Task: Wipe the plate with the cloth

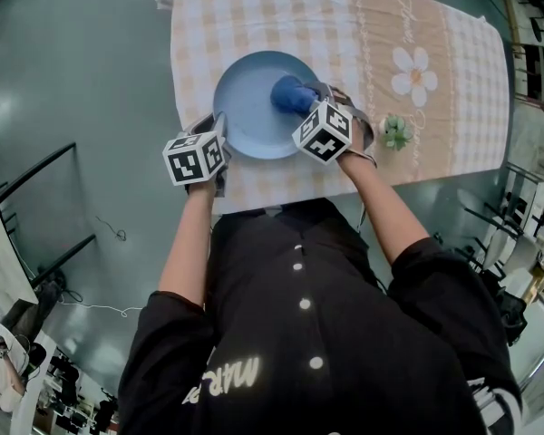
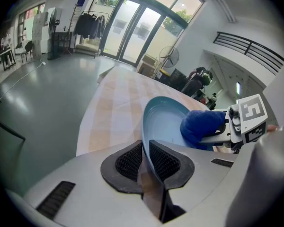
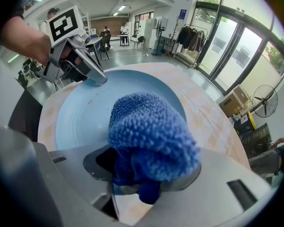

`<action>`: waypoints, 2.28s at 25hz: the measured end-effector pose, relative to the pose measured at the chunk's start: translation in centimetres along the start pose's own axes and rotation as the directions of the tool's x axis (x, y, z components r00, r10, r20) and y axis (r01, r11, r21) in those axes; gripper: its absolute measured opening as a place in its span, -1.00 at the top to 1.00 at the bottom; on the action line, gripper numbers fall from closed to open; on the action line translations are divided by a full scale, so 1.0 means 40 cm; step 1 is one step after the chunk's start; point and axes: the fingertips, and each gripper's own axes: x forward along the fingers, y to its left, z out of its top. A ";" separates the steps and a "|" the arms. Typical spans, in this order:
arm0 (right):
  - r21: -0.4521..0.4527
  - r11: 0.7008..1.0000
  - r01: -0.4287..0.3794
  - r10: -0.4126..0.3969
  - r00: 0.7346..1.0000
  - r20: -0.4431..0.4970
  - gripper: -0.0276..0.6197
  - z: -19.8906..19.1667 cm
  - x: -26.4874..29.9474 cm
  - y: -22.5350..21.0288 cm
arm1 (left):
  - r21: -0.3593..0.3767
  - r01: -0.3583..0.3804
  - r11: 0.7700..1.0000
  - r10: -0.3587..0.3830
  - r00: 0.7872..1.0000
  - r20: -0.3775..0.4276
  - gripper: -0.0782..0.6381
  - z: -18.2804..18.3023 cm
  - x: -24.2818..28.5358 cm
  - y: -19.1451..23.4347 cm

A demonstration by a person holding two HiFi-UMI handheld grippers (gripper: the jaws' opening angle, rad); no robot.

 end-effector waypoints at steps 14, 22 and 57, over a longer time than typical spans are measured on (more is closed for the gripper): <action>0.020 0.999 -0.032 0.030 0.998 0.061 0.24 0.059 -0.021 0.034 | -0.106 0.072 0.992 -0.067 0.997 0.048 0.62 0.003 0.001 0.002; -0.025 0.994 -0.106 0.109 0.987 0.117 0.24 0.151 -0.018 0.134 | -0.143 0.097 0.985 -0.088 0.994 0.067 0.64 0.012 0.002 0.002; -0.152 0.976 -0.158 0.173 0.981 0.088 0.24 0.157 0.029 0.237 | -0.173 0.102 0.980 -0.092 0.994 0.061 0.65 0.010 0.004 0.004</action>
